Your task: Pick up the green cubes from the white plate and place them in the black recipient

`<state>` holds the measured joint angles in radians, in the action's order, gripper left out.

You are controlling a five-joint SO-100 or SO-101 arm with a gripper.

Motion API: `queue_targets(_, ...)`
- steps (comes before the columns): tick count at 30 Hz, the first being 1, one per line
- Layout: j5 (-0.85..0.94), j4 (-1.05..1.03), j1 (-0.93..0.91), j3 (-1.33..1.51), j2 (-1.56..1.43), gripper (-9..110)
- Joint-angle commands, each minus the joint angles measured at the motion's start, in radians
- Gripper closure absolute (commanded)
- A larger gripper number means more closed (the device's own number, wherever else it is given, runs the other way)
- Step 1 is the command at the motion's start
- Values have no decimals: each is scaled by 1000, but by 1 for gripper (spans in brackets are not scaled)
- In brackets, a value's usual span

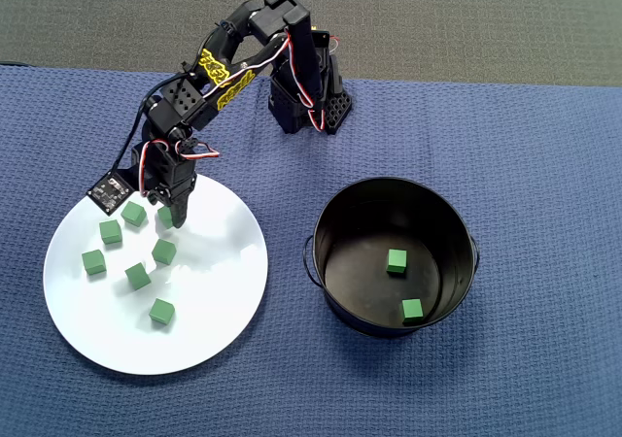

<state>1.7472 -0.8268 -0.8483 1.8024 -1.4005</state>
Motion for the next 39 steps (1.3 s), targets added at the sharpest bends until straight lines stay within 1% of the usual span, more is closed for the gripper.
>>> queue_targets(1, -11, 46, 2, -12, -14, 86)
queue_targets(8, -9, 84, -2, 34, -26, 86)
queue_targets(20, -17, 126, -6, 54, -8, 94)
queue_targets(24, -14, 127, -2, 67, -12, 94)
queue_targets(28, -17, 129, -2, 75, -18, 84)
queue_targets(39, -104, 153, 6, 97, -35, 88)
